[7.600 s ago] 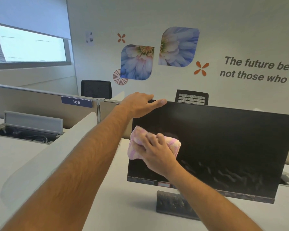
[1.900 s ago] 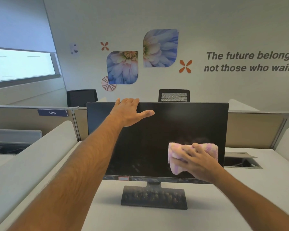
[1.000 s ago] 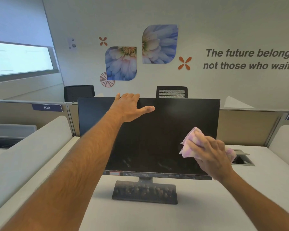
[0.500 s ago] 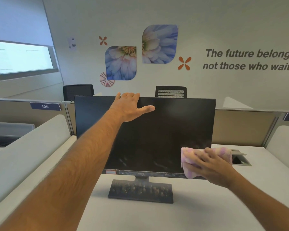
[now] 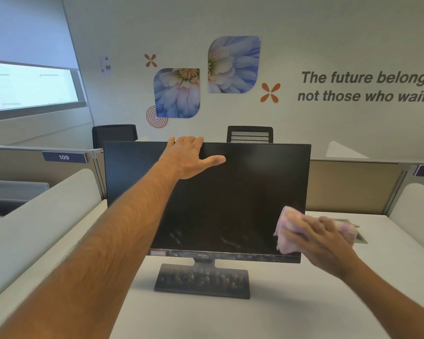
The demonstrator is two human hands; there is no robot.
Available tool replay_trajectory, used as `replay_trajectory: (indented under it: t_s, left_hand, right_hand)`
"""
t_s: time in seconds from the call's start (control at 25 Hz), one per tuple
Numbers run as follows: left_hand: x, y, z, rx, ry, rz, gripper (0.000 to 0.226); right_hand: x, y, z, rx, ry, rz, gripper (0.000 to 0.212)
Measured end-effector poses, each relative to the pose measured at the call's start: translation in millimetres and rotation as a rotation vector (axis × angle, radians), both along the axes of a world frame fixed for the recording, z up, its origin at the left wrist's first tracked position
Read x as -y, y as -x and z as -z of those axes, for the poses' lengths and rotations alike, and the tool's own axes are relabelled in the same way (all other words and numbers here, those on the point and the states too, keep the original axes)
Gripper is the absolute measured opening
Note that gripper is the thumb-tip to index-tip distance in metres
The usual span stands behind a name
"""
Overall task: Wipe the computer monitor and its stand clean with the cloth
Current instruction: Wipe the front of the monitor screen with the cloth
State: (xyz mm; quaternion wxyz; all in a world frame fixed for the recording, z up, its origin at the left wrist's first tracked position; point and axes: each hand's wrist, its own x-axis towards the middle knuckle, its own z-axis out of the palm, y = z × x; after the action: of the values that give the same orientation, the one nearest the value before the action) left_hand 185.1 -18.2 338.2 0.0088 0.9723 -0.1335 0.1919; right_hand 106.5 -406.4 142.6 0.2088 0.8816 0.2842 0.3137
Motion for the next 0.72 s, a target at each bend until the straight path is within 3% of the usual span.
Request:
replay_trajectory:
  t_s: [0.08,0.28,0.48,0.64,0.72]
  left_hand:
    - [0.7,-0.2,0.5,0.002,0.000,-0.007,0.111]
    - [1.9,1.0,2.3,0.028,0.011,-0.004,0.109]
    - [2.5,2.0,3.8,0.018,0.035,-0.007,0.110]
    - [2.6,2.0,5.2,0.023,0.034,-0.001,0.111]
    - [1.0,2.0,5.1,0.032,0.040,-0.001,0.110]
  right_hand:
    - [-4.2,3.1,-6.6,0.019,-0.180,0.118,0.067]
    - [1.8,22.6,25.3,-0.201,0.164,-0.067,0.099]
    - [-4.4,22.5,27.6,-0.224,-0.110,0.127,0.095]
    - [-6.7,38.3,42.9,-0.280,0.122,-0.018,0.108]
    - [-3.1,34.9,34.6,-0.259,0.028,0.037,0.103]
